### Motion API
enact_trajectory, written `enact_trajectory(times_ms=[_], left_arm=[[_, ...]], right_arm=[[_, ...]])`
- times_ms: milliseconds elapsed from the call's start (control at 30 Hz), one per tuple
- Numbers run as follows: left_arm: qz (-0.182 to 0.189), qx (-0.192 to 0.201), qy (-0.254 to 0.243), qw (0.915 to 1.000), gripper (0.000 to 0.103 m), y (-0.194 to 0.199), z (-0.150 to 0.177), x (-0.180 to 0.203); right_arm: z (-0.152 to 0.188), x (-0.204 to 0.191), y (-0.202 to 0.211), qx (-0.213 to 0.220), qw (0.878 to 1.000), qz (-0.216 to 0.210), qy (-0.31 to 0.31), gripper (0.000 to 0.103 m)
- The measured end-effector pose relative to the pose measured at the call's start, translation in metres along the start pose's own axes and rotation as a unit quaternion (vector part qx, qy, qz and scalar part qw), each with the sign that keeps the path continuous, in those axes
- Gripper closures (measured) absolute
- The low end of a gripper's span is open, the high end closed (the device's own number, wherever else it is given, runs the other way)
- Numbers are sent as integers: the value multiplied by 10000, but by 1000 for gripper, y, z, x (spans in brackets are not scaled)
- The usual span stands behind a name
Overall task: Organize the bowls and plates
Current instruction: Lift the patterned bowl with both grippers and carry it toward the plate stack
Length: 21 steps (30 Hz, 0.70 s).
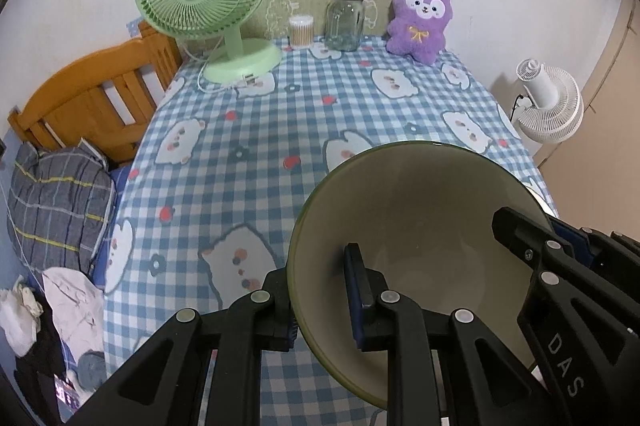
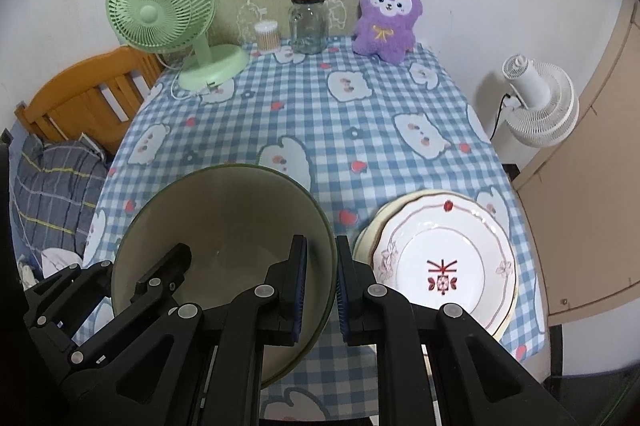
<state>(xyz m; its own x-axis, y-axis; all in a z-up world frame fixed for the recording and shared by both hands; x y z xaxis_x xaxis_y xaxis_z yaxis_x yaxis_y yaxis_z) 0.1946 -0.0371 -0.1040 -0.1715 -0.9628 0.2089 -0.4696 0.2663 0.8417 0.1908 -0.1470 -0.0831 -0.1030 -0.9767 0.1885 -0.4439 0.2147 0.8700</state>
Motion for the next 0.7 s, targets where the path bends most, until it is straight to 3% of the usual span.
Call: enact_trajectory(times_ms=[700], left_arm=[[-23,-328,155,9993,86,-32,32,-14]], right_arm=[[30,-14,-37,-400,9991,89,88,87]])
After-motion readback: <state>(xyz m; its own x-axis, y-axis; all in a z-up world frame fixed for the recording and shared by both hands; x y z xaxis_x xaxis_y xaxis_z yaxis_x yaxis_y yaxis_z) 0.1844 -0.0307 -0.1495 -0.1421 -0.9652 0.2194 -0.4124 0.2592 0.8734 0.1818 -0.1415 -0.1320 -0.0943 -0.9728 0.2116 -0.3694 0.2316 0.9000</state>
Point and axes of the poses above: each gripper's, at about its wrist camera, not at the fingertips, and y roughly against the way its jaws point, x to its right, z to its underside, the point moved 7 cm from there along -y, roughly the way its jaws point, and after that the axes turned 12 degrees about z, right-handed, at the moved point
